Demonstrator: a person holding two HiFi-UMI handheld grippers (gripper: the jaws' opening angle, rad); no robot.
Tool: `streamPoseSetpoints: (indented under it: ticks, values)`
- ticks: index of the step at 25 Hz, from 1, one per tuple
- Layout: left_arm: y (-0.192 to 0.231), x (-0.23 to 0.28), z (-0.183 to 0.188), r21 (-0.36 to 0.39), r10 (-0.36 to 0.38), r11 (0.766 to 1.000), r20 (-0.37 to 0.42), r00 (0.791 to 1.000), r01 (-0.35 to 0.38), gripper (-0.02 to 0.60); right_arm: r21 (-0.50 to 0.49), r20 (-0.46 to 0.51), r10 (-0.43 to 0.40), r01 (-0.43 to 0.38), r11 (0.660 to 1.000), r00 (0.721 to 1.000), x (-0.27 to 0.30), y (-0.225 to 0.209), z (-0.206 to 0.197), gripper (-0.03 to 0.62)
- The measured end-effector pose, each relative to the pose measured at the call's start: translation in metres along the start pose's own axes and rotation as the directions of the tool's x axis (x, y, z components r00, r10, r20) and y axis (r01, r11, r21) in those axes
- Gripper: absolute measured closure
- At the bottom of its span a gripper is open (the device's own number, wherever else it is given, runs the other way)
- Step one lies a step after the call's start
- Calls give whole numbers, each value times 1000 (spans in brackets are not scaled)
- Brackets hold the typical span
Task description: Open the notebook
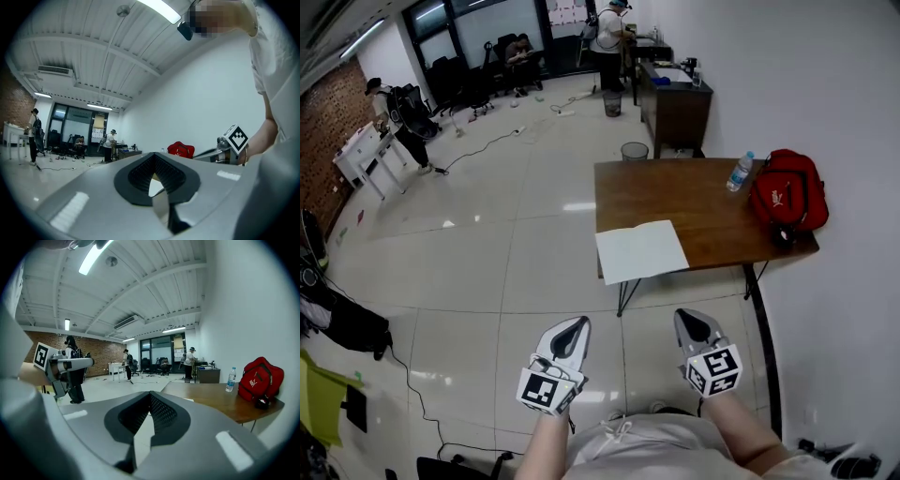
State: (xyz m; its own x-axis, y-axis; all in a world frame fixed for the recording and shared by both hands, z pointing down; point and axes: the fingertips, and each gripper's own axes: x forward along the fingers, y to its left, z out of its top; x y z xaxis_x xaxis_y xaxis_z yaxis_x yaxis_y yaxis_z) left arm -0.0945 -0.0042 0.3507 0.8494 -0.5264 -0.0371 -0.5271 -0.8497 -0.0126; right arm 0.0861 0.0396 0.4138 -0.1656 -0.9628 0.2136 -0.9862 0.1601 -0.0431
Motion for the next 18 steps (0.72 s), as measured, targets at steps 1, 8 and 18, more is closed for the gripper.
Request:
streamPoseSetpoints:
  ticks: [1, 8, 18]
  values:
    - [-4, 1, -1, -4, 5, 1000, -4, 1000, -5, 577, -8, -4, 7, -7, 1000, 1000, -2, -1, -2, 592]
    - [-34, 5, -3, -80, 0, 997, 25, 1000, 2, 577, -29, -19, 48, -48, 998, 999, -21, -4, -9, 592]
    - [-44, 10, 0, -111, -10, 994, 52, 999, 15, 577, 17, 0, 55, -55, 998, 998, -38, -14, -9, 592]
